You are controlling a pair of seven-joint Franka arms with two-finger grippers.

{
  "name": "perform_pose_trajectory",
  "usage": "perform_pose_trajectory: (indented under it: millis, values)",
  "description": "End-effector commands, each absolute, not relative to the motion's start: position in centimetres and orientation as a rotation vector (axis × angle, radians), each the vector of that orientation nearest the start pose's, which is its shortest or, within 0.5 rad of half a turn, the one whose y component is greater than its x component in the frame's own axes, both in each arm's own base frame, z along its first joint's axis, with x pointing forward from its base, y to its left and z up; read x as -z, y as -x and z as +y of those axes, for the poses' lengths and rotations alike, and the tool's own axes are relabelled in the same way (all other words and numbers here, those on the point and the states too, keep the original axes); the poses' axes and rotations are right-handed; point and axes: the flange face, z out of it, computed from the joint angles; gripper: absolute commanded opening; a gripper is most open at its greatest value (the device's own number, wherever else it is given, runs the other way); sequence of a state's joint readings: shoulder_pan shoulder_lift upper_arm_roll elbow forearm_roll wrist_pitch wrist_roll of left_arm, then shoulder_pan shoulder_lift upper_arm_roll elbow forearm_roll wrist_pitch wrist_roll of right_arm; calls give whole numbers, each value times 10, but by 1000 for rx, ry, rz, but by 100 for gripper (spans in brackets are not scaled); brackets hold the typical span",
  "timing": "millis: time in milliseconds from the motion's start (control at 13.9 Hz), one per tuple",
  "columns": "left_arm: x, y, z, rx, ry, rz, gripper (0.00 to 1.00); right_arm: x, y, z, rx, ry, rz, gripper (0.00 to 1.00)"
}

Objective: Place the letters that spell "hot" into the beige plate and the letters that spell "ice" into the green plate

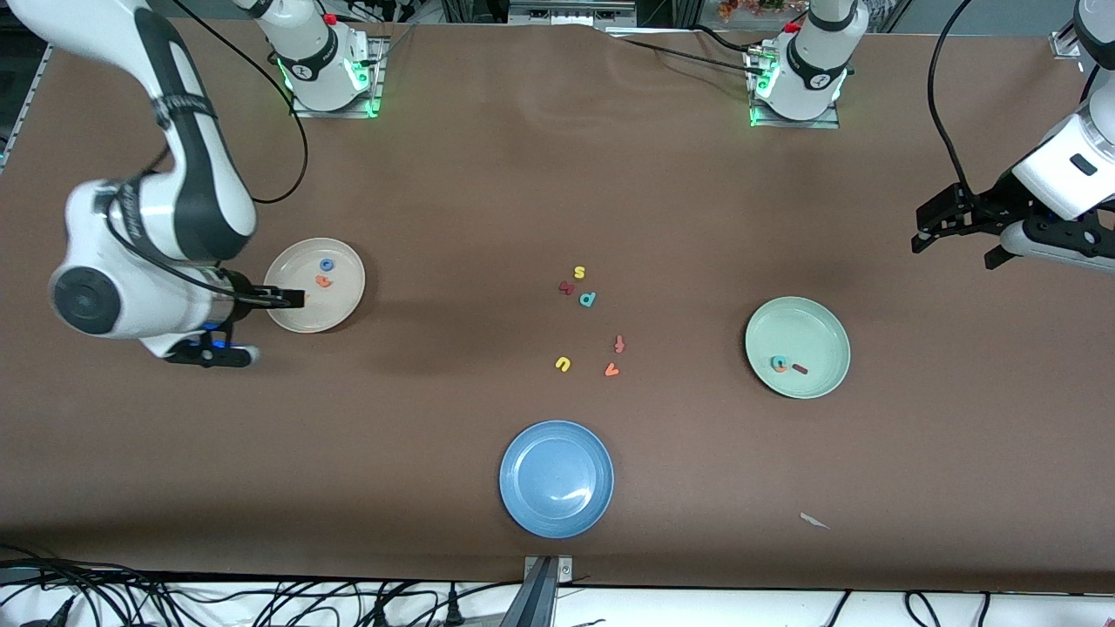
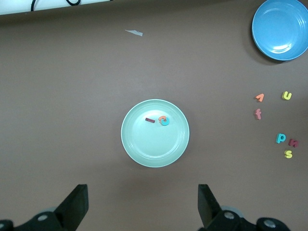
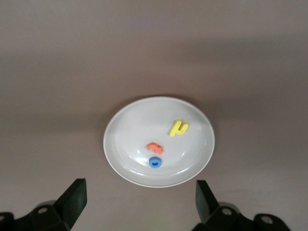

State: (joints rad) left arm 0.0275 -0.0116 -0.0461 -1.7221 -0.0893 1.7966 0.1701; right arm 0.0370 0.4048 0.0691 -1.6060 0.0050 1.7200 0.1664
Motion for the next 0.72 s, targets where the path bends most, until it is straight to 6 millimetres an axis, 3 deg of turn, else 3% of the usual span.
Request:
perform_pose_trajectory:
  millis: [0, 288, 648]
  values:
    - [-584, -572, -20, 156, 3179, 298, 100, -446, -630, 62, -293, 3111, 98, 100]
    - [-586, -573, -21, 164, 3178, 301, 100, -512, -626, 44, -101, 3145, 120, 100]
    - [-589, -574, -33, 173, 3175, 337, 100, -526, -620, 24, -95, 3174, 148, 100]
